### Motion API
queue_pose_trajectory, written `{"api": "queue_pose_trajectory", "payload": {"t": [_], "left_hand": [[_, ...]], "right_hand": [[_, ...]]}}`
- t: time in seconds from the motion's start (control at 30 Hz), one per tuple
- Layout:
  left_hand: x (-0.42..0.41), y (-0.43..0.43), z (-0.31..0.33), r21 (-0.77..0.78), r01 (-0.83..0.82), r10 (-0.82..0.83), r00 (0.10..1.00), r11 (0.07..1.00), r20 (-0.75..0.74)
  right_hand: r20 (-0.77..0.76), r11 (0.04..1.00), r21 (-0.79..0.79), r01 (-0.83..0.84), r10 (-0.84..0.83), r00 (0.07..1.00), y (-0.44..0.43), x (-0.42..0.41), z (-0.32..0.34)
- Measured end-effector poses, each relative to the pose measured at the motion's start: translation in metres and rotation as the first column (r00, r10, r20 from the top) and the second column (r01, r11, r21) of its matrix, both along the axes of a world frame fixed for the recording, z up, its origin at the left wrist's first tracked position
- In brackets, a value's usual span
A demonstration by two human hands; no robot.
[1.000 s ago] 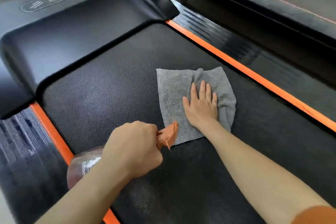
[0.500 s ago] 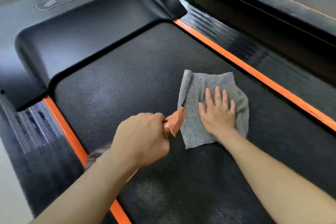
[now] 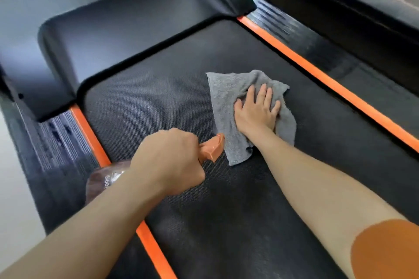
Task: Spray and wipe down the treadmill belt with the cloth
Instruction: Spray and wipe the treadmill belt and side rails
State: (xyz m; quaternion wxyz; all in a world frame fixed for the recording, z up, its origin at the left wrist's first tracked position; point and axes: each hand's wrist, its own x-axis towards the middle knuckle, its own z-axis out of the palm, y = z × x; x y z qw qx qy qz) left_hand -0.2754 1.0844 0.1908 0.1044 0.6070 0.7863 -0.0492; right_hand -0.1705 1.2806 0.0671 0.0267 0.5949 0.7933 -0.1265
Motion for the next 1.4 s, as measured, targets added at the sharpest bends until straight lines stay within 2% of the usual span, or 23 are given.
{"api": "queue_pose_trajectory", "payload": {"t": [0.07, 0.17, 0.27, 0.33, 0.4, 0.5, 0.63, 0.77, 0.83, 0.97, 1.07, 1.13, 1.2, 1.23, 1.3, 1.33, 1.37, 1.4], "left_hand": [[-0.008, 0.007, 0.002, 0.05, -0.017, 0.017, 1.0, 0.999, -0.002], [-0.033, 0.011, 0.004, 0.131, -0.111, 0.104, 0.993, 0.985, 0.06], [-0.06, 0.006, 0.005, 0.171, -0.223, 0.204, 0.971, 0.96, 0.122], [-0.071, -0.002, 0.003, 0.172, -0.218, 0.208, 0.975, 0.961, 0.073], [-0.079, -0.007, 0.0, 0.145, -0.225, 0.222, 0.974, 0.964, 0.037], [-0.09, -0.014, -0.004, 0.066, -0.274, 0.271, 0.961, 0.959, 0.045], [-0.096, -0.026, -0.006, 0.008, -0.245, 0.245, 0.969, 0.969, 0.012], [-0.101, -0.022, -0.004, 0.013, -0.213, 0.213, 0.977, 0.977, -0.009], [-0.099, -0.015, -0.003, 0.042, -0.205, 0.205, 0.978, 0.978, -0.019], [-0.094, -0.007, -0.006, 0.124, -0.229, 0.226, 0.973, 0.965, 0.042], [-0.088, -0.009, -0.005, 0.162, -0.263, 0.25, 0.964, 0.951, 0.096], [-0.083, -0.012, -0.007, 0.188, -0.267, 0.248, 0.962, 0.945, 0.116], [-0.078, -0.016, -0.008, 0.211, -0.261, 0.241, 0.963, 0.942, 0.119], [-0.073, -0.016, -0.008, 0.224, -0.255, 0.233, 0.965, 0.941, 0.12], [-0.065, -0.019, -0.008, 0.247, -0.258, 0.231, 0.964, 0.934, 0.133], [-0.062, -0.02, -0.007, 0.257, -0.264, 0.235, 0.962, 0.93, 0.139], [-0.057, -0.019, -0.005, 0.265, -0.266, 0.235, 0.962, 0.927, 0.143], [-0.053, -0.019, -0.004, 0.269, -0.27, 0.238, 0.96, 0.924, 0.146]], "right_hand": [[-0.017, 1.0, 0.008, -0.015, 0.015, 1.0, -0.013, -0.023, -0.001], [-0.031, 0.974, 0.019, -0.224, 0.224, 0.974, -0.046, -0.061, 0.003], [-0.089, 0.846, 0.035, -0.532, 0.533, 0.841, -0.092, -0.083, 0.007], [-0.088, 0.777, 0.031, -0.628, 0.628, 0.773, -0.088, -0.09, 0.007], [-0.062, 0.806, 0.024, -0.592, 0.592, 0.803, -0.064, -0.097, 0.005], [-0.052, 0.928, 0.064, -0.368, 0.371, 0.927, -0.034, -0.113, 0.001], [-0.014, 0.945, 0.062, -0.321, 0.322, 0.947, 0.0, -0.105, 0.0], [0.026, 0.993, 0.059, -0.103, 0.102, 0.994, 0.052, -0.059, 0.006], [0.02, 0.994, 0.037, -0.108, 0.107, 0.994, 0.04, -0.053, 0.003], [-0.077, 0.945, 0.051, -0.323, 0.326, 0.942, -0.028, -0.061, 0.001], [-0.141, 0.922, 0.07, -0.382, 0.388, 0.911, -0.043, -0.05, 0.014], [-0.218, 0.931, -0.001, -0.365, 0.356, 0.909, -0.039, -0.034, 0.027], [-0.358, 0.962, -0.123, -0.245, 0.188, 0.915, -0.033, -0.013, 0.051], [-0.41, 0.98, -0.119, -0.162, 0.1, 0.906, -0.028, 0.002, 0.067], [-0.474, 0.999, 0.045, -0.015, 0.035, 0.88, -0.016, 0.024, 0.1], [-0.49, 0.985, 0.17, 0.03, 0.058, 0.87, -0.014, 0.03, 0.112], [-0.479, 0.957, 0.288, 0.026, 0.12, 0.869, -0.016, 0.035, 0.123], [-0.432, 0.926, 0.374, -0.047, 0.219, 0.875, -0.023, 0.034, 0.129]]}}
